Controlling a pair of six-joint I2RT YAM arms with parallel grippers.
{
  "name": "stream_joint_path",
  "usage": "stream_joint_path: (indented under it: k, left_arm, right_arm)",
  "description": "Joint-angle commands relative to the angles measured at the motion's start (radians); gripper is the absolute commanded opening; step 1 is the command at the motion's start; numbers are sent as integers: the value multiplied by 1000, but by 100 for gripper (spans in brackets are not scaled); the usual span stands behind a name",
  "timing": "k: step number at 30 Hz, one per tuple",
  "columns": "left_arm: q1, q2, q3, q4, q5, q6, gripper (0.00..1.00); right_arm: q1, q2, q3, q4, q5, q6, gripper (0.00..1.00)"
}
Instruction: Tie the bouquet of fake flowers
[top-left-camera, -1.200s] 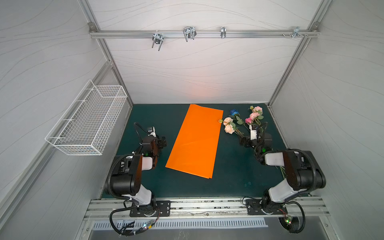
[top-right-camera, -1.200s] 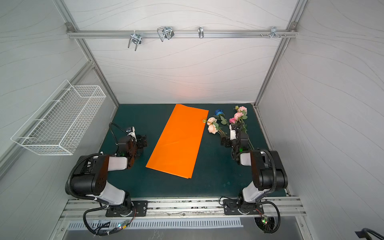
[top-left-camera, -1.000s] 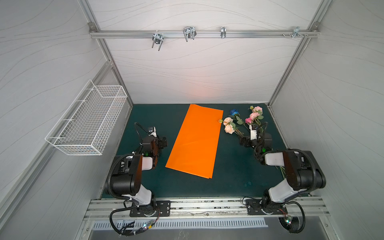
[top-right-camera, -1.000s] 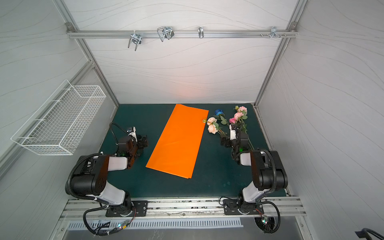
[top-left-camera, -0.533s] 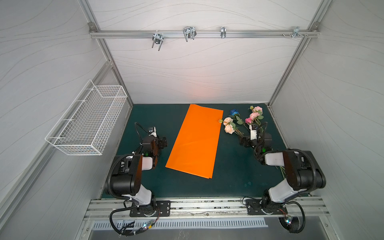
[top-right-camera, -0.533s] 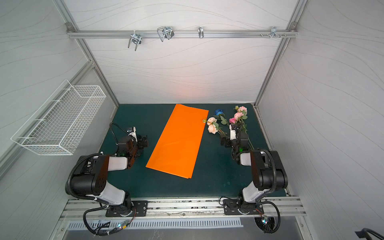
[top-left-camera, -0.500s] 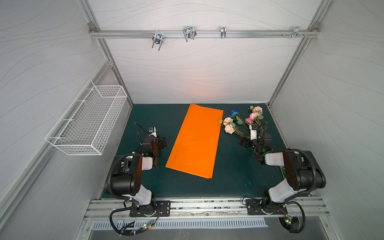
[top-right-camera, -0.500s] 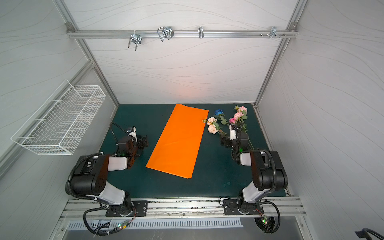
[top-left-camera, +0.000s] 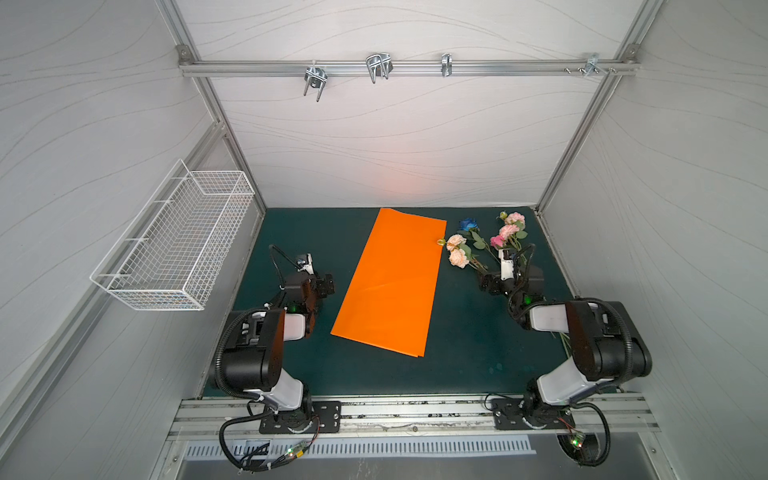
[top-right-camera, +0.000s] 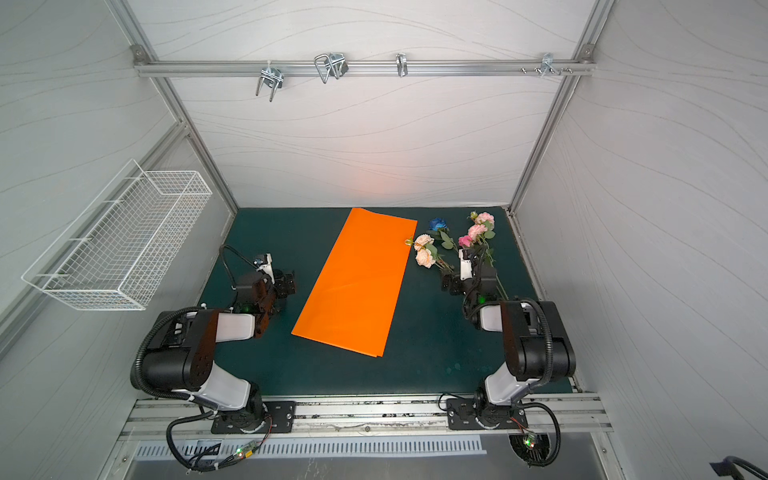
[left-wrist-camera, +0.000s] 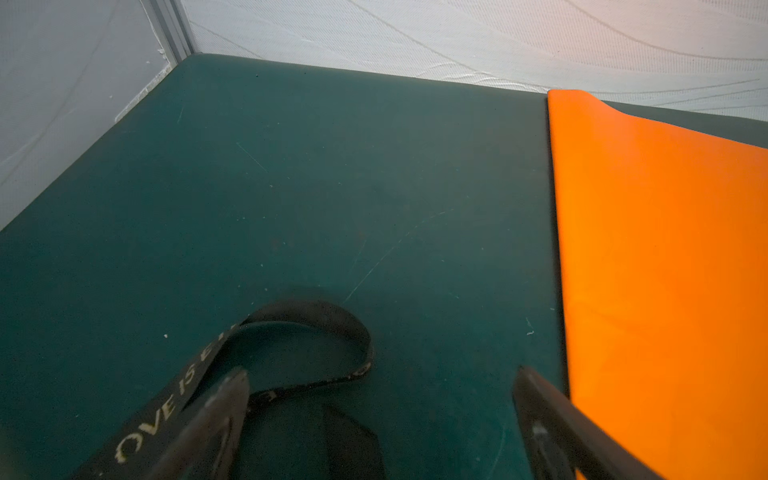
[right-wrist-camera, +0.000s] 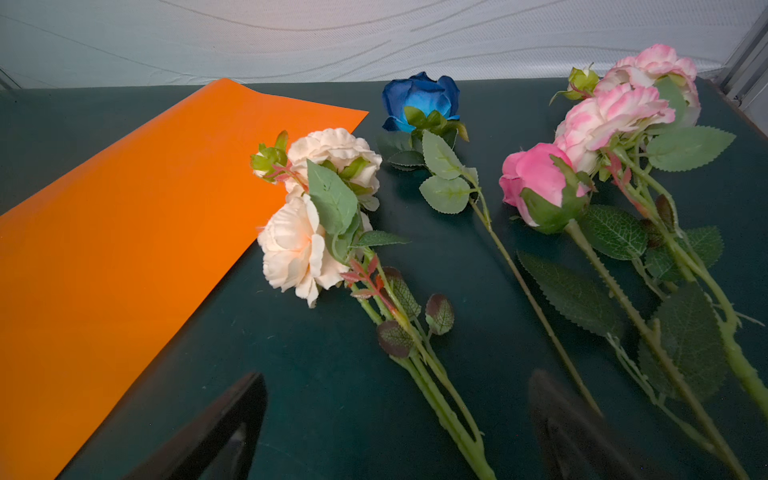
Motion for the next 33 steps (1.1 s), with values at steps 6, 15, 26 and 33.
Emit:
stream_joint_path:
  k: [6,15,26,33]
  left_arm:
    - [8,5,28,29,29,5,99]
    - [25,-169,105,-238,93,7,99]
    - [-57,-338,144,-429,162,-322,99]
    - [-523,-419,170,-655,11,-203,99]
  right_arm:
    - [-2,-4,-1,-7,2,-14,99]
    - [20,-146,79,-245,136,15,99]
    - [231,-395,236,-829,321,289,99]
    - [302,-517,226,-1087,281,389,99]
